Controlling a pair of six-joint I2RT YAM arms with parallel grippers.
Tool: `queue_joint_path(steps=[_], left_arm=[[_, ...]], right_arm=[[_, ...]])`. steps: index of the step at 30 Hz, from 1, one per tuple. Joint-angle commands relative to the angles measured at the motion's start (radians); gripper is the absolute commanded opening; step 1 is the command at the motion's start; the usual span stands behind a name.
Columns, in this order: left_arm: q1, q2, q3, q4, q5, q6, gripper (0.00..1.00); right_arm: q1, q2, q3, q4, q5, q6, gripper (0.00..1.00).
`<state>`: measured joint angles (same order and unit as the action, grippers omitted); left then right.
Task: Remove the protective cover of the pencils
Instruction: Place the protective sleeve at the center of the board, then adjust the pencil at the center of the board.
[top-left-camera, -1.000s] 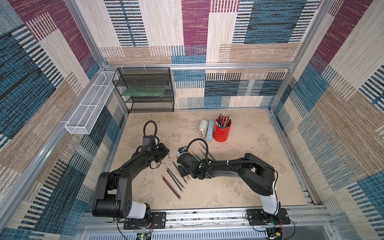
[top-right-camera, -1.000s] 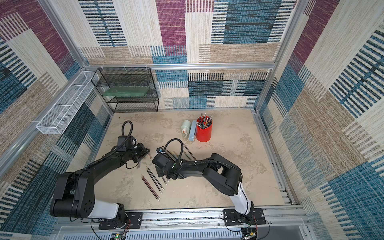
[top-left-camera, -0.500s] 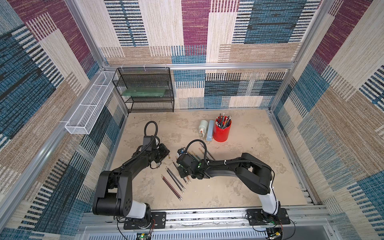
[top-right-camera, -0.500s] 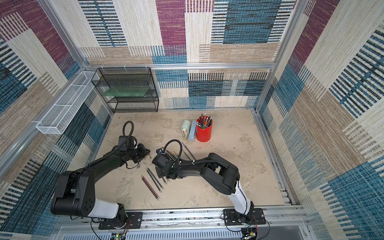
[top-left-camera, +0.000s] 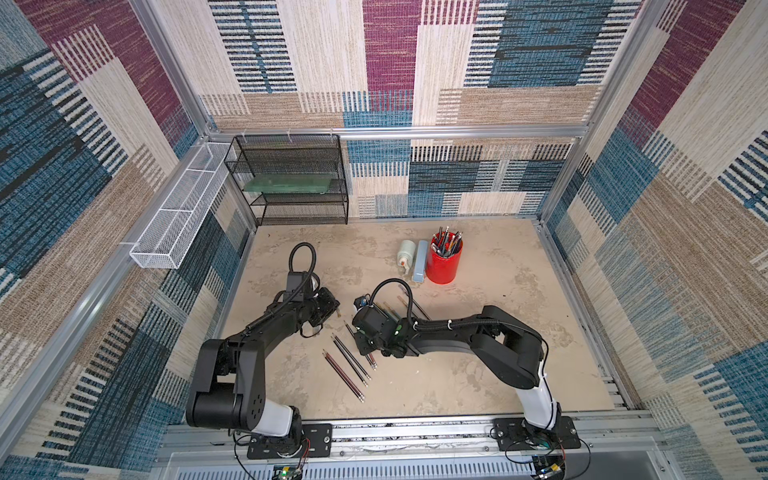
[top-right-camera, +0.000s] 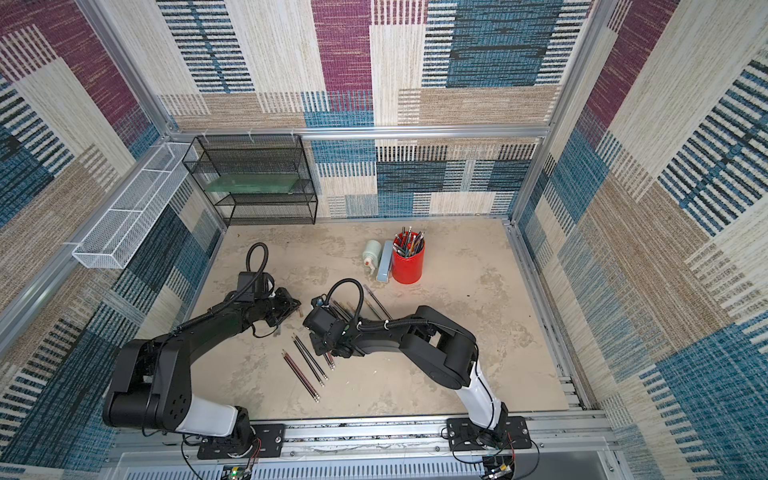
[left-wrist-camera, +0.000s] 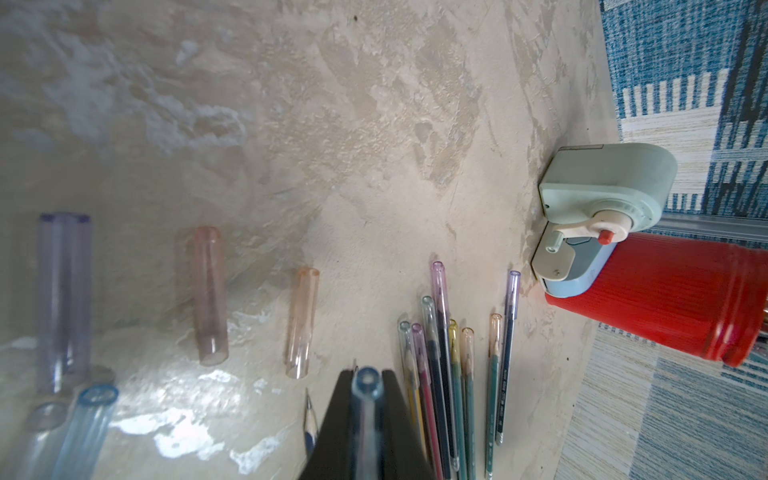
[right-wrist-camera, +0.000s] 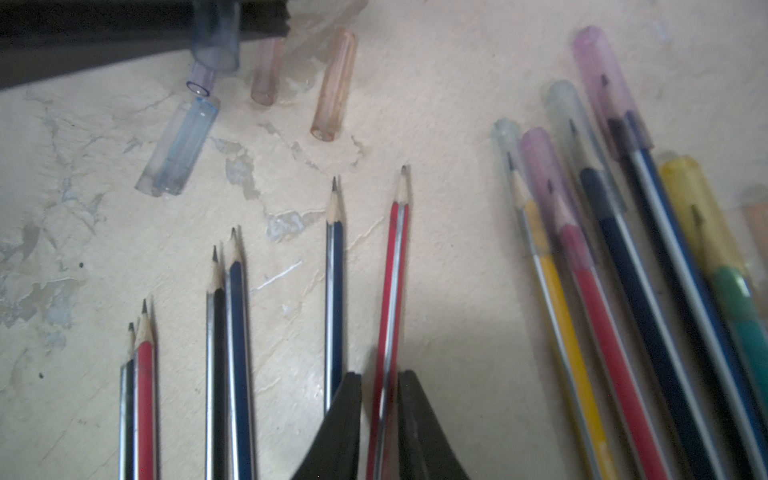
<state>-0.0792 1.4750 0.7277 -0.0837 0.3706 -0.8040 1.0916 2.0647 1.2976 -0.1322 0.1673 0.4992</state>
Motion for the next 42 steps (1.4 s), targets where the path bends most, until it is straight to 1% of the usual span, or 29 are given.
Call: queue_joint_path(steps=[1,5,24,26,30,32,38,42], left_arm=[[-0.001,-0.003,0.006,0.003,0.003,0.015,0.0],[-0.002,0.002,0.009,0.003,0.004,0.017,0.0],[-0.016,0.042,0.028,0.003,0.013,0.022,0.0],[-0.018,0.048,0.03,0.003,0.014,0.024,0.0],[-0.029,0.077,0.057,-0.023,0.013,0.036,0.0],[-0.034,0.099,0.076,-0.043,0.01,0.042,0.0],[-0.045,0.185,0.148,-0.134,-0.008,0.066,0.0],[-0.048,0.223,0.169,-0.154,-0.006,0.071,0.0]], right_arm=[[0.001,0.002,0.005,0.005,0.002,0.003,0.22],[0.003,-0.007,0.005,0.009,-0.003,0.001,0.19],[0.009,0.007,0.046,-0.004,-0.013,-0.008,0.18],[0.01,-0.001,0.048,-0.01,-0.002,-0.01,0.18],[0.008,-0.021,0.039,-0.016,0.025,-0.005,0.26],[-0.001,-0.019,0.038,-0.02,0.024,-0.001,0.27],[-0.011,0.016,0.056,-0.023,-0.002,0.006,0.28],[-0.012,0.039,0.077,-0.032,-0.019,0.006,0.28]])
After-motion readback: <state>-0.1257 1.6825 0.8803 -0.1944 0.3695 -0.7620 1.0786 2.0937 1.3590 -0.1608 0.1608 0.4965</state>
